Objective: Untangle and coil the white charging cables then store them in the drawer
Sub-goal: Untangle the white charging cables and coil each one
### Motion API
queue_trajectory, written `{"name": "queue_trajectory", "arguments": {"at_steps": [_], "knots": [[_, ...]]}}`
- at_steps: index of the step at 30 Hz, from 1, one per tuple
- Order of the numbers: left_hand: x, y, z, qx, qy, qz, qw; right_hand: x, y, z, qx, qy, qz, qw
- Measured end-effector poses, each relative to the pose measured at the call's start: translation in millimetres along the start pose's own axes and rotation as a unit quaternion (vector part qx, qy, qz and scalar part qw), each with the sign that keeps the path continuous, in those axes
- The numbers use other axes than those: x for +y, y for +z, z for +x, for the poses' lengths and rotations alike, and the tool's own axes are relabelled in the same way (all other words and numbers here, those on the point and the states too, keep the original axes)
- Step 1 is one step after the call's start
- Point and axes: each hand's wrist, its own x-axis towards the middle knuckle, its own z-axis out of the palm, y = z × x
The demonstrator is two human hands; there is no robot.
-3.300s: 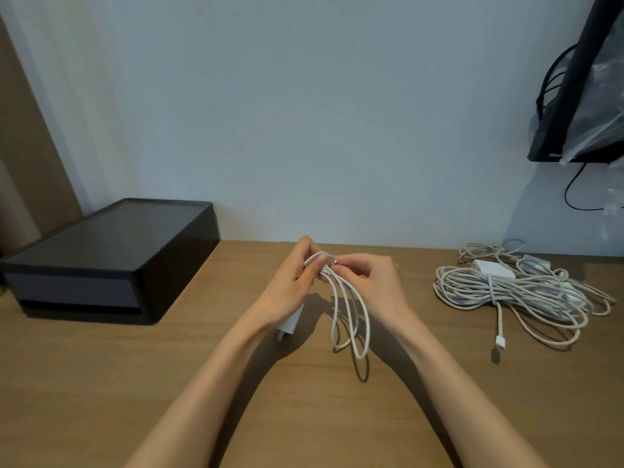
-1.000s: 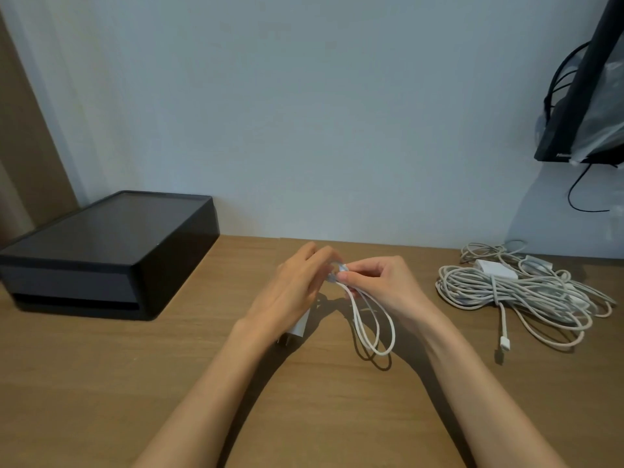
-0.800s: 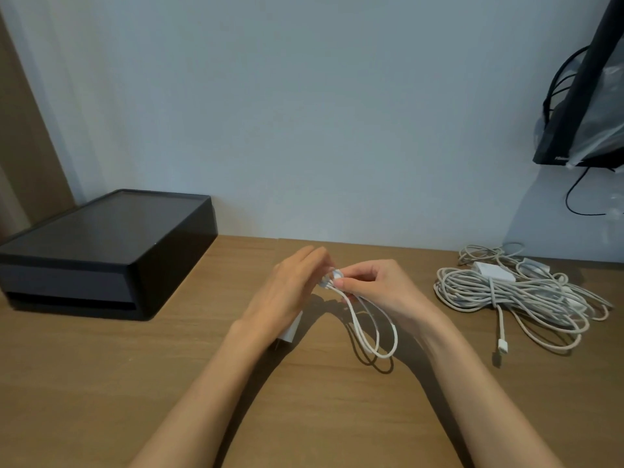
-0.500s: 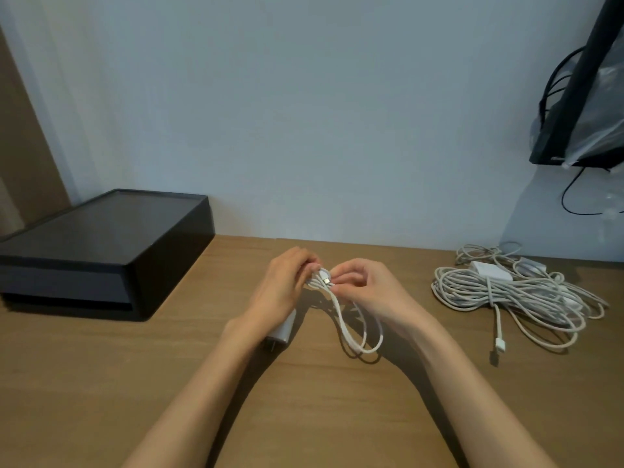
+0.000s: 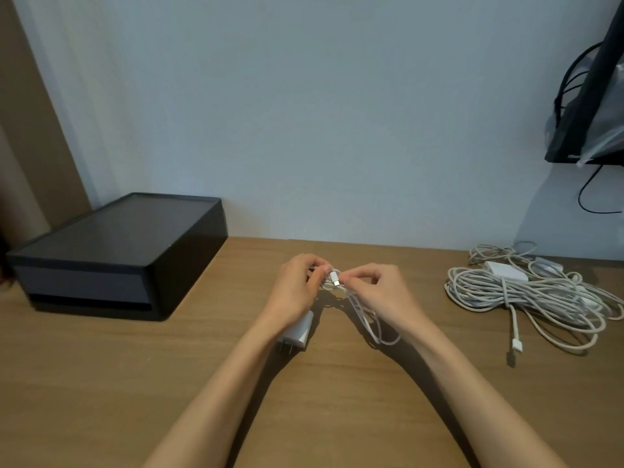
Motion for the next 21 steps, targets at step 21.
{"name": "queue_trajectory", "arguments": {"at_steps": [21], "knots": [[2.5, -11.2, 0.7, 0.002, -0.055, -0.122, 0.991, 5.2, -8.7, 3.7, -0.009, 0.033, -0.048, 0.998]]}}
